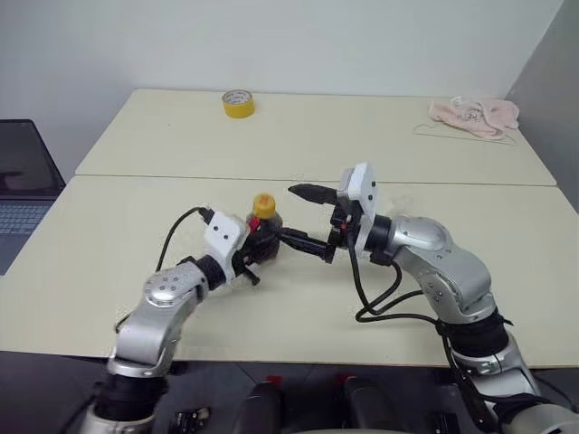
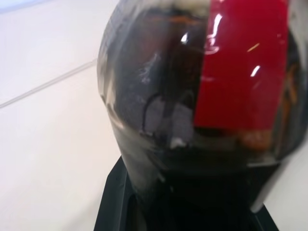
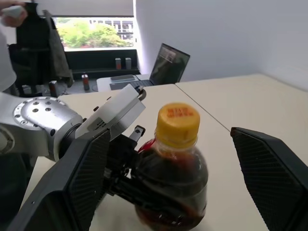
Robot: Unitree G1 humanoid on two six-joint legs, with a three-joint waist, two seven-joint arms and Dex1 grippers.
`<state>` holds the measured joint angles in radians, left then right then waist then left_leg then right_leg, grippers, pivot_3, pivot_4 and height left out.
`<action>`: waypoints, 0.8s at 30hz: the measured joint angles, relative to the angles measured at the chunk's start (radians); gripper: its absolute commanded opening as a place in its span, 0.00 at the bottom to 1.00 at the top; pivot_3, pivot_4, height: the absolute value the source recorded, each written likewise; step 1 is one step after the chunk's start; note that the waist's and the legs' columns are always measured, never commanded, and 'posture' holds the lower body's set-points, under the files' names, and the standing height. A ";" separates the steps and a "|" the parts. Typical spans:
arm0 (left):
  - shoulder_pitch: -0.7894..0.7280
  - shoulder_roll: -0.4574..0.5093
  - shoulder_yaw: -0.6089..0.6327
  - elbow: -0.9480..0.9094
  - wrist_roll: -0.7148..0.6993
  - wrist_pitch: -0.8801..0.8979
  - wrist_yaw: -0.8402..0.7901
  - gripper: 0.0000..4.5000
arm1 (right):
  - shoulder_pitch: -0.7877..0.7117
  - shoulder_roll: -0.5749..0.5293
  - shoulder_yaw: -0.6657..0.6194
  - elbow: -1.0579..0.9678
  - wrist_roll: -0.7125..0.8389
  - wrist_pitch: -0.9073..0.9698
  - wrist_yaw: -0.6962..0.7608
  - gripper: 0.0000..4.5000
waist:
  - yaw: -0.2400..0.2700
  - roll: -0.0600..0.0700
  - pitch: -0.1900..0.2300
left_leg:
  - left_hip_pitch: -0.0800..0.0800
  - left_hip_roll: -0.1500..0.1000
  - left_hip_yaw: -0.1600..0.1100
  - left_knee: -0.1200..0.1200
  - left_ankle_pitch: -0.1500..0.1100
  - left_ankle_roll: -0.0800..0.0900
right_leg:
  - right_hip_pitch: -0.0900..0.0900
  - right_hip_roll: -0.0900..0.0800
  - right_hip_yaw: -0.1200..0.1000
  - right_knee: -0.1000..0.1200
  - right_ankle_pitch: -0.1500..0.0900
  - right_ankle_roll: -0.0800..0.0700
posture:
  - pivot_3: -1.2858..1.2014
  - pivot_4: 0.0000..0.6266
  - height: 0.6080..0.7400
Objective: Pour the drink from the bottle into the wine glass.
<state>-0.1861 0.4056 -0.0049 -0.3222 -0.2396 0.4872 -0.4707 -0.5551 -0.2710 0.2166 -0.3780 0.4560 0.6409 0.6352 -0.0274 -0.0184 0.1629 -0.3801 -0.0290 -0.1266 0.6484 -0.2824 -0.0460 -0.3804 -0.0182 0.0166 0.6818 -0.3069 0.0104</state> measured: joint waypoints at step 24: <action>0.043 -0.155 -0.027 0.014 0.050 -0.006 0.169 0.17 | -0.062 0.154 0.080 0.056 -0.137 0.016 -0.201 0.96 | -0.004 0.000 0.000 | 0.000 0.000 0.001 0.000 0.000 0.000 | 0.000 0.000 0.000 0.000 0.000 0.000 | 0.52 0.24 1.00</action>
<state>-0.1430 0.2511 -0.0320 -0.3083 -0.1900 0.4812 -0.3014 -0.6169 -0.1165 0.2967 -0.3220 0.3191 0.6568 0.4345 -0.0309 -0.0184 0.1627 -0.3798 -0.0293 -0.1261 0.6480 -0.2821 -0.0465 -0.3807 -0.0181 0.0169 0.6819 -0.3068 0.0105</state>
